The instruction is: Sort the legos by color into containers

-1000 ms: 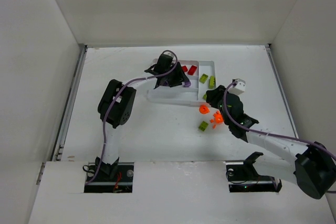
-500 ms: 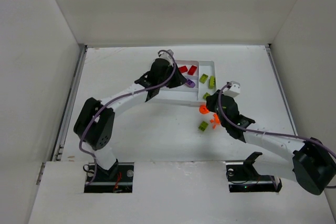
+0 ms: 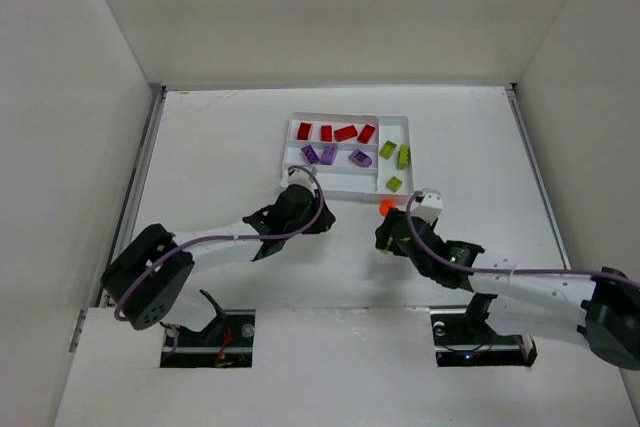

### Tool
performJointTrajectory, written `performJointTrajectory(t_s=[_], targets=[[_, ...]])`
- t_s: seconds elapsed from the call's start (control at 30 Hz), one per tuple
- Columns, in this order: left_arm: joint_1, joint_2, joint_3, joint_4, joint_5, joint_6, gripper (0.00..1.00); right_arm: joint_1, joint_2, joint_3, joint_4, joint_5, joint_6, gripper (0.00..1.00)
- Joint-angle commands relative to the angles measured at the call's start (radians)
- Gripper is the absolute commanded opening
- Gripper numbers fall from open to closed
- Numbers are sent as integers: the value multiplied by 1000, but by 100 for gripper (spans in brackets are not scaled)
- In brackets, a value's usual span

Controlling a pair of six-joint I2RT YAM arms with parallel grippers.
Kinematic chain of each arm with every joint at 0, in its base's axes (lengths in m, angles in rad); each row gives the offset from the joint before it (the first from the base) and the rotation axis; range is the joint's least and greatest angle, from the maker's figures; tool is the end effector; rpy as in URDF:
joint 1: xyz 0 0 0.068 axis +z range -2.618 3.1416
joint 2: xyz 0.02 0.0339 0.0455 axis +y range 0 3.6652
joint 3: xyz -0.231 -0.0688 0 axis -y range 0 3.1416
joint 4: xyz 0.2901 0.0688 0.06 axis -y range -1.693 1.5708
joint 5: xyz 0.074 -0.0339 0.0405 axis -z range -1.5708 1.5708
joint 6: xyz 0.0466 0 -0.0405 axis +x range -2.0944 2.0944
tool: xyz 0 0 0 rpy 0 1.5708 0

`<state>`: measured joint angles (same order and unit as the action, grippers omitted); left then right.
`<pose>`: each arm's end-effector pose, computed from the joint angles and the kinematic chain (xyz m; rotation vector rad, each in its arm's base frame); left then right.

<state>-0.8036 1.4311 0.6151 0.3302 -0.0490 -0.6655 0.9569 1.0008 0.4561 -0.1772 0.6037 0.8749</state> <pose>0.2355 -0.2409 0.1158 0.1177 2.1659 -0.8369 0.1708 0.1964 0.1347 0.2139 2.1577 0.3624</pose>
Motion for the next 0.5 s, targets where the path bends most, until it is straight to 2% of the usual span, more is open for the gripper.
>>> performJointTrajectory(t_s=[0.0,0.17,0.27,0.37,0.47], targets=[[8,-121,-60,147,-77,10,26,12,53,16,-73,18,79,76],[20,-242,-162,243,-72,29,30,15,186,55,-27,-12,104,69],[34,-297,-207,268,-72,30,32,15,255,84,-18,2,113,61],[44,-327,-242,285,-77,27,33,10,309,116,-22,39,116,49],[56,-322,-258,312,-68,15,33,13,363,165,-59,79,121,32]])
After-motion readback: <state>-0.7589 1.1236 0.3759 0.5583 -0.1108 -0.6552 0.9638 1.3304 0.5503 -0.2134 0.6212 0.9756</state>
